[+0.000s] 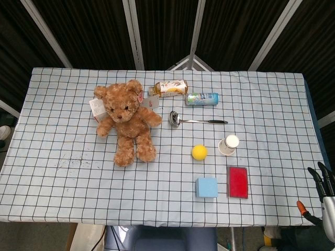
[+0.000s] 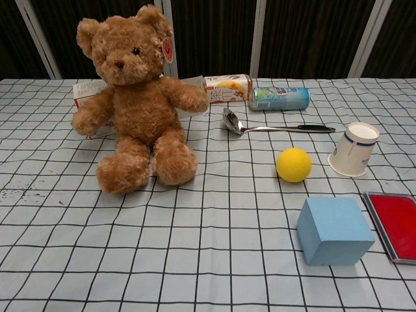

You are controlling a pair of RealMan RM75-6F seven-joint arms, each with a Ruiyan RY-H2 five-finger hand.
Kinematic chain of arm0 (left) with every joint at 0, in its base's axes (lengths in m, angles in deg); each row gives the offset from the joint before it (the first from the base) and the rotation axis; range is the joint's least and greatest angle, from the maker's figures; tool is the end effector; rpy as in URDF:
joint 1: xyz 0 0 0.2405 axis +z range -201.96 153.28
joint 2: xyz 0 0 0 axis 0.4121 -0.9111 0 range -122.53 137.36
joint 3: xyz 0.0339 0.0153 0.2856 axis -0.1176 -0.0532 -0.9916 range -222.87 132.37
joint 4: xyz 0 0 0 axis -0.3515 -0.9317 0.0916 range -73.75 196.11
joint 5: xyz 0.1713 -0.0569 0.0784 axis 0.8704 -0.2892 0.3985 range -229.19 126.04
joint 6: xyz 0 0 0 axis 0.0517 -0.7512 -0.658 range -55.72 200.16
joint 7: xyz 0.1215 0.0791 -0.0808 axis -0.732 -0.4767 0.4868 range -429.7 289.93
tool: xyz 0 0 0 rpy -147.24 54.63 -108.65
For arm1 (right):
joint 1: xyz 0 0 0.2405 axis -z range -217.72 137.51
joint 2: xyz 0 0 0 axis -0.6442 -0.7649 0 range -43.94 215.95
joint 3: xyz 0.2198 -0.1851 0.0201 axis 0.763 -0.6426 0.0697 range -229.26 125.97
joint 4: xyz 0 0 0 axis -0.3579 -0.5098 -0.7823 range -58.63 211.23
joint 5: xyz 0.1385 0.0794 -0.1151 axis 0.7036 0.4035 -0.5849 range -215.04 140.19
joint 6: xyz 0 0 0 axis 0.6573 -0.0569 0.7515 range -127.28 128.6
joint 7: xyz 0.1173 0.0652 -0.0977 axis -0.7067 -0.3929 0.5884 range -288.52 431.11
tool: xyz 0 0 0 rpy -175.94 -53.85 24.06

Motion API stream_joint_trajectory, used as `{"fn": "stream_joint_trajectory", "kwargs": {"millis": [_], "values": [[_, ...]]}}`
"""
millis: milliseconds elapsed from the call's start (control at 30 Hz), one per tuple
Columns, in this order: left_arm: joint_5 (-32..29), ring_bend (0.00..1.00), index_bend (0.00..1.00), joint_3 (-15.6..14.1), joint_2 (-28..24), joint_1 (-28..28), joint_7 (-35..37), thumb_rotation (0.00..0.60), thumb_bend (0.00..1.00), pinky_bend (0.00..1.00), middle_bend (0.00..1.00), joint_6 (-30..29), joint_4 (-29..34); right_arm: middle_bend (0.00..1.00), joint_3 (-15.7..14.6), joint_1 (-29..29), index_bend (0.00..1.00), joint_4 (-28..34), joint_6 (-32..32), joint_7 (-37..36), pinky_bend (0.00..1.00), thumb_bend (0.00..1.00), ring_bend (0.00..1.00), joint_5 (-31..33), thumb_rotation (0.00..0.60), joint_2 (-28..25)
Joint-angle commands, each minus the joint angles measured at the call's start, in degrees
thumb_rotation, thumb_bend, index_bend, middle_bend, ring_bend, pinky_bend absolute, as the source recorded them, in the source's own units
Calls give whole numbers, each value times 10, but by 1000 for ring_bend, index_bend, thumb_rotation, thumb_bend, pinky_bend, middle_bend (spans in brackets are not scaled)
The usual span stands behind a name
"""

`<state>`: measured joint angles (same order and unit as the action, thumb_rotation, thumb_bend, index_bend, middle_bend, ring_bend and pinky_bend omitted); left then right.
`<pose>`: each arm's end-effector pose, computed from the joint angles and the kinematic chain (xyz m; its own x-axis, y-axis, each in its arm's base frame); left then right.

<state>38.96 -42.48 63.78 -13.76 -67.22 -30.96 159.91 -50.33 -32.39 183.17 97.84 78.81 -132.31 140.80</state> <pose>-0.3269 0.1109 0.2619 0.4027 -0.2027 0.8926 0.9140 0.1409 -0.3804 -0.2953 -0.1294 0.2381 0.4385 0.0990 0.8933 -0.8987 0.0491 0.4358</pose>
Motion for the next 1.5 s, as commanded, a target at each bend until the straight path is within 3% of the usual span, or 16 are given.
{"fn": "stream_joint_trajectory", "kwargs": {"millis": [33, 633, 867, 1033, 1200, 1400, 1500], "values": [[2, 0, 252, -1, 0, 1, -1, 600, 397, 0, 74, -2, 1, 61, -1, 1, 140, 0, 3, -1, 0, 218, 122, -2, 600, -1], [-4, 0, 252, -6, -3, -2, 18, 600, 398, 0, 87, 11, 6, 61, -5, 1, 140, 1, -1, -4, 0, 218, 122, -2, 600, -4], [-8, 0, 252, -15, -8, -16, 37, 600, 397, 0, 95, 50, 13, 61, -5, 5, 140, 2, 8, -13, 0, 217, 122, -3, 600, -7], [-26, 0, 257, -6, 11, -32, 57, 600, 379, 0, 145, 75, 30, 62, -4, 5, 140, 1, 7, -20, 0, 218, 122, 2, 600, -9], [-98, 0, 259, 24, 53, -75, 189, 600, 346, 0, 142, 161, 61, 61, -6, 5, 140, 1, 4, -28, 0, 218, 122, 5, 600, -12], [-206, 0, 261, 71, 57, -145, 333, 600, 335, 0, 144, 322, 38, 61, -4, 2, 140, -2, 0, -32, 0, 217, 122, 10, 600, -12], [-237, 0, 261, 87, 58, -174, 359, 600, 326, 0, 120, 381, 19, 61, -4, 0, 140, -2, -6, -30, 0, 218, 122, 14, 600, -10]]}}
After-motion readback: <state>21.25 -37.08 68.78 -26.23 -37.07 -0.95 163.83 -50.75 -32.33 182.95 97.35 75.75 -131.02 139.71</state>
